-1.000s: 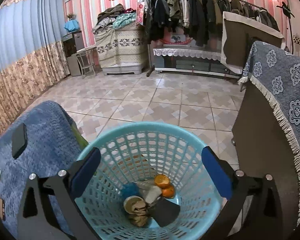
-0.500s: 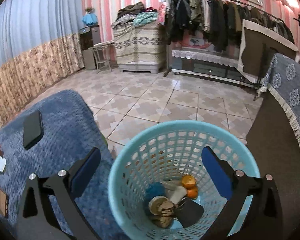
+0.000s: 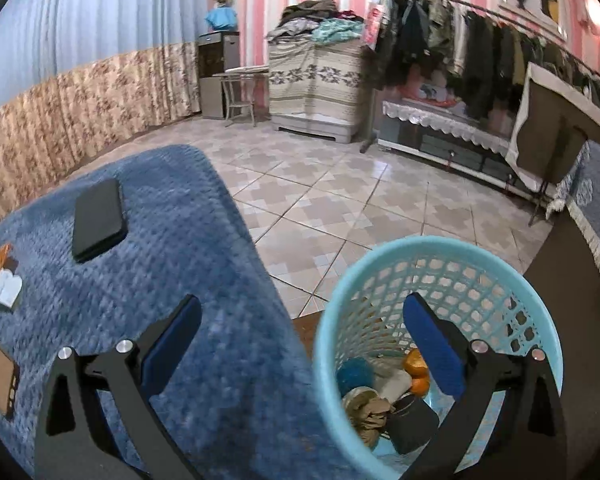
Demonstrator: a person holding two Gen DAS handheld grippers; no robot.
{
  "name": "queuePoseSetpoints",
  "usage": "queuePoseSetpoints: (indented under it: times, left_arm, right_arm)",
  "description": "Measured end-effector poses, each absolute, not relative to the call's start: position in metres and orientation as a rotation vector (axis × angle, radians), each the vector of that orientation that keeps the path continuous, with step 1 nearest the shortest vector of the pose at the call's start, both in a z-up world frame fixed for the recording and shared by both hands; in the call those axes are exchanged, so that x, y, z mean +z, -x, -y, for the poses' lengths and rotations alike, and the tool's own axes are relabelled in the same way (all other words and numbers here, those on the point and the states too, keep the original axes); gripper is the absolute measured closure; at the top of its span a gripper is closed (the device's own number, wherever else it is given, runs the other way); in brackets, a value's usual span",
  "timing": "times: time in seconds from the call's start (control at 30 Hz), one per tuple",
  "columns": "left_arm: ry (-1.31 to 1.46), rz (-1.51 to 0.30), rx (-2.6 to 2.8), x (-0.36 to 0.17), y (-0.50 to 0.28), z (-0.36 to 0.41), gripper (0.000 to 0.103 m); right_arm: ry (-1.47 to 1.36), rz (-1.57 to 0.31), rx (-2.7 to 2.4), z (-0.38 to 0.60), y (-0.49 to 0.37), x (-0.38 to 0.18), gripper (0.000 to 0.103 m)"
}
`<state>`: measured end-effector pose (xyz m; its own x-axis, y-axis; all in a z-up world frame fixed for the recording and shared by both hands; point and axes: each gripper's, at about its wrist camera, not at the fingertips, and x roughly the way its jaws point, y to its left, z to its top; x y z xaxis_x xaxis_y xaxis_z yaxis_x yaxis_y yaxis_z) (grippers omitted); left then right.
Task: Collect trash
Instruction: 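Move both open tools back over the bed, then grasp the orange snack wrapper with the left tool while the right tool grasps the white receipt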
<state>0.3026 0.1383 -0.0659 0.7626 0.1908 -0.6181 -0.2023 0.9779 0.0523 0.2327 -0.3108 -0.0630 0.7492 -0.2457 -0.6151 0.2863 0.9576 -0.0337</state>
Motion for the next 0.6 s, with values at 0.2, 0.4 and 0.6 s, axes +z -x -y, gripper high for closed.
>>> queuePoseSetpoints:
  times: [0.2,0.4,0.6]
  left_arm:
    - [0.027,-0.723,0.205,-0.084,-0.334,-0.156,0.016]
    - [0.075,-0.83,0.138,-0.104,-0.355,-0.163,0.046]
    - [0.085,-0.804,0.12,-0.102,-0.341,-0.162,0.089]
  right_arm:
    - [-0.018,-0.684,-0.275,0.293,-0.235,-0.066,0.005]
    - [-0.048,-0.698,-0.239,0.288,-0.235,-0.069,0.005]
    - [0.001,-0.71,-0.166,0.262,-0.235,-0.069,0.005]
